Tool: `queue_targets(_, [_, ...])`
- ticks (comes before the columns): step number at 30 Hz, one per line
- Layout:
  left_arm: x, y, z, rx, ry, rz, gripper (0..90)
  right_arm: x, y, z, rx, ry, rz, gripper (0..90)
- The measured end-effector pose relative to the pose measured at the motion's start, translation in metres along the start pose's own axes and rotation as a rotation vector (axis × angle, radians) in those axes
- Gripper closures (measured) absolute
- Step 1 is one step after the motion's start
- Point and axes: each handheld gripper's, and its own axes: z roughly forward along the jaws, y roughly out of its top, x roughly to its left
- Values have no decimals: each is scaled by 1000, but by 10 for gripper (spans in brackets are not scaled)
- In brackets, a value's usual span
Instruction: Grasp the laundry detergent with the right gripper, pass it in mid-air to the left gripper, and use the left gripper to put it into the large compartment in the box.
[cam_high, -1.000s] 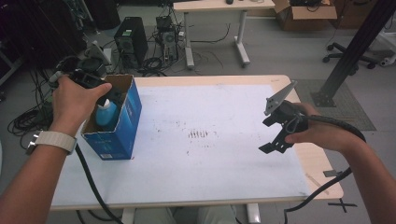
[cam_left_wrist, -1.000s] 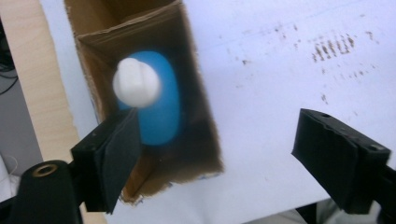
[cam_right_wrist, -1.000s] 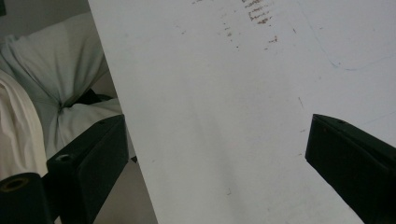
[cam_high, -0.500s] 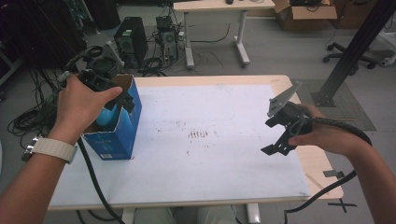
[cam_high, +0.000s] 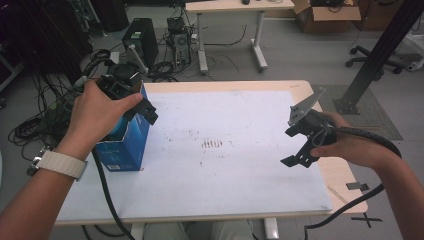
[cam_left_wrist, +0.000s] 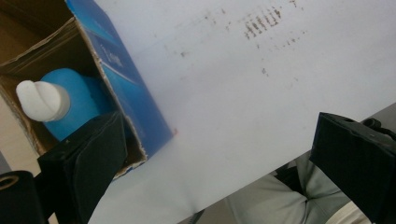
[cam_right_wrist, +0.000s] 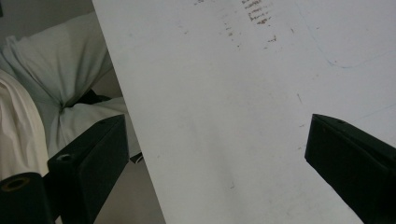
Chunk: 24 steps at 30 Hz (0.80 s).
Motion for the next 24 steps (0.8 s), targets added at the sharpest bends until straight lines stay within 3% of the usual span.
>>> queue_targets(11, [-24, 6, -4, -12, -28, 80, 40, 0, 3, -2, -3, 2, -1, 62])
queue_targets(24, [-44, 12, 3, 13, -70, 166, 41, -1, 3, 0, 2, 7, 11, 60])
